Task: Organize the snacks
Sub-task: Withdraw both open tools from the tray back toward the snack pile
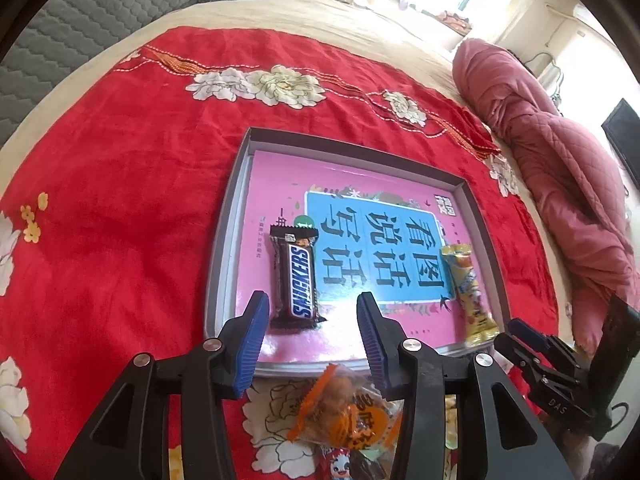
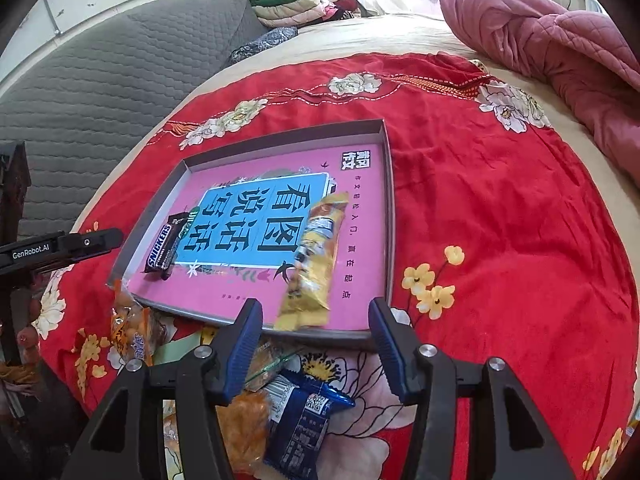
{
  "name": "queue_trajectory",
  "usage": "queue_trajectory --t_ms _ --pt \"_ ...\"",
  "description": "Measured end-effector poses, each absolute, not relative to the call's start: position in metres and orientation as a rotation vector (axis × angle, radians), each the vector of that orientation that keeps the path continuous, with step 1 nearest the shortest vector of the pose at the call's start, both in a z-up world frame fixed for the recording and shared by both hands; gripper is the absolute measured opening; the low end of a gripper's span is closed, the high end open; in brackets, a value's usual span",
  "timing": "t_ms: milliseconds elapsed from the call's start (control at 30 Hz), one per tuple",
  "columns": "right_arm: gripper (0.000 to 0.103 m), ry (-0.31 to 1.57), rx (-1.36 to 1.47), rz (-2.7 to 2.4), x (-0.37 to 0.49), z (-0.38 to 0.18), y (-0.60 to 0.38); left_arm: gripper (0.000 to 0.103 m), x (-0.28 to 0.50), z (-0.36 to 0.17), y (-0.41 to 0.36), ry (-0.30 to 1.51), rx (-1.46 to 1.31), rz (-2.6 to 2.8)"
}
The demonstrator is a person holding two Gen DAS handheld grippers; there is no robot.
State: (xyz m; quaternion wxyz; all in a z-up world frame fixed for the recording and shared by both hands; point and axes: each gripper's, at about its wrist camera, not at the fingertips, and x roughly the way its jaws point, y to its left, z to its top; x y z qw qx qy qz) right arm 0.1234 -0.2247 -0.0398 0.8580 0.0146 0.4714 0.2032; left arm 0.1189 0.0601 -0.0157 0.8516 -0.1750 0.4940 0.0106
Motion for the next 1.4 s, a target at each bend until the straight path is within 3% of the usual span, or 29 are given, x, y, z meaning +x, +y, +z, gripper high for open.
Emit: queue_trajectory --t_ms 400,800,1400 --pt "0.066 0.916 0.119 0.446 0.11 -0.019 -0.236 0.055 0.106 -0.002 0.054 1.028 -0.359 -0.01" --pt "0.068 0.812 0.06 0.518 0.086 0.004 -0.218 0.059 0.093 0.005 0.054 1.021 -0.353 -0.028" --pt "0.068 0.807 -0.051 0.598 0.055 0.005 -0.184 0.066 0.076 -0.006 0.053 1.075 -0.349 -0.073"
